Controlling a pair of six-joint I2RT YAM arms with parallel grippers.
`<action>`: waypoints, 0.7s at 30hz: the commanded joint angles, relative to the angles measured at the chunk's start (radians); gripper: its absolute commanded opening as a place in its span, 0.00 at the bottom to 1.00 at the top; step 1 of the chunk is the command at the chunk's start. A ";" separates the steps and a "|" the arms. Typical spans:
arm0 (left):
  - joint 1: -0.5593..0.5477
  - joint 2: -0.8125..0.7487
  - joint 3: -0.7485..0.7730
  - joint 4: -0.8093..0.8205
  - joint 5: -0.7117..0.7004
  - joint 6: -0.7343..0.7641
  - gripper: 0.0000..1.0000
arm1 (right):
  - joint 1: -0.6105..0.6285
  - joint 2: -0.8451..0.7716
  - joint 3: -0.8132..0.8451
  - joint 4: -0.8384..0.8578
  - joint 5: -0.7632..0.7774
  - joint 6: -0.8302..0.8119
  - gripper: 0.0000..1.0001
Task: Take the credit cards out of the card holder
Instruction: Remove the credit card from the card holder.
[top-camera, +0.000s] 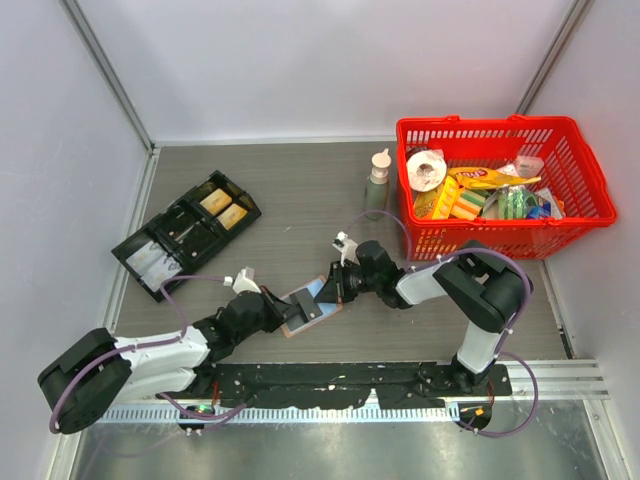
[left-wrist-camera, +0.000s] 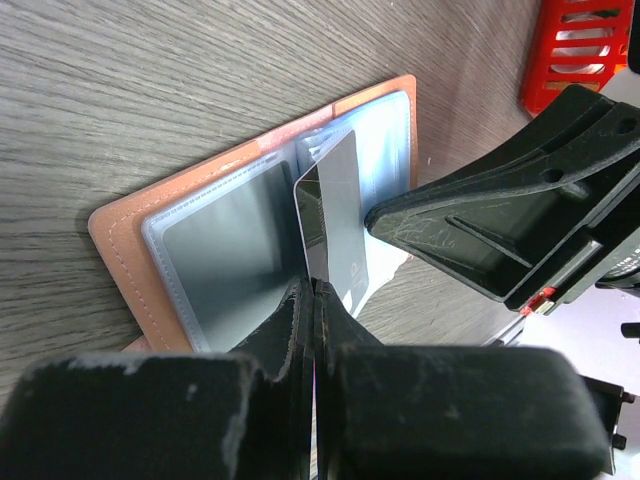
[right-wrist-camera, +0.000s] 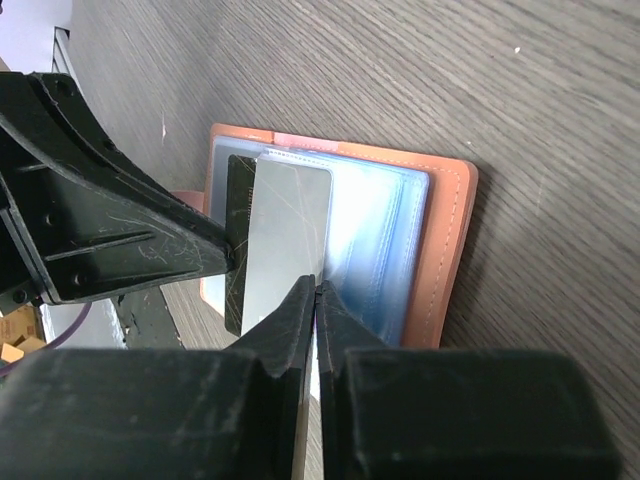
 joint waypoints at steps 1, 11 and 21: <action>0.002 -0.033 -0.002 -0.022 -0.025 -0.003 0.00 | -0.006 0.027 -0.052 -0.052 0.062 -0.023 0.09; 0.002 0.021 0.001 0.041 -0.017 -0.012 0.39 | -0.006 0.043 -0.057 -0.034 0.048 -0.016 0.09; 0.002 0.087 0.004 0.067 -0.017 -0.023 0.19 | -0.009 0.039 -0.067 -0.006 0.034 -0.003 0.09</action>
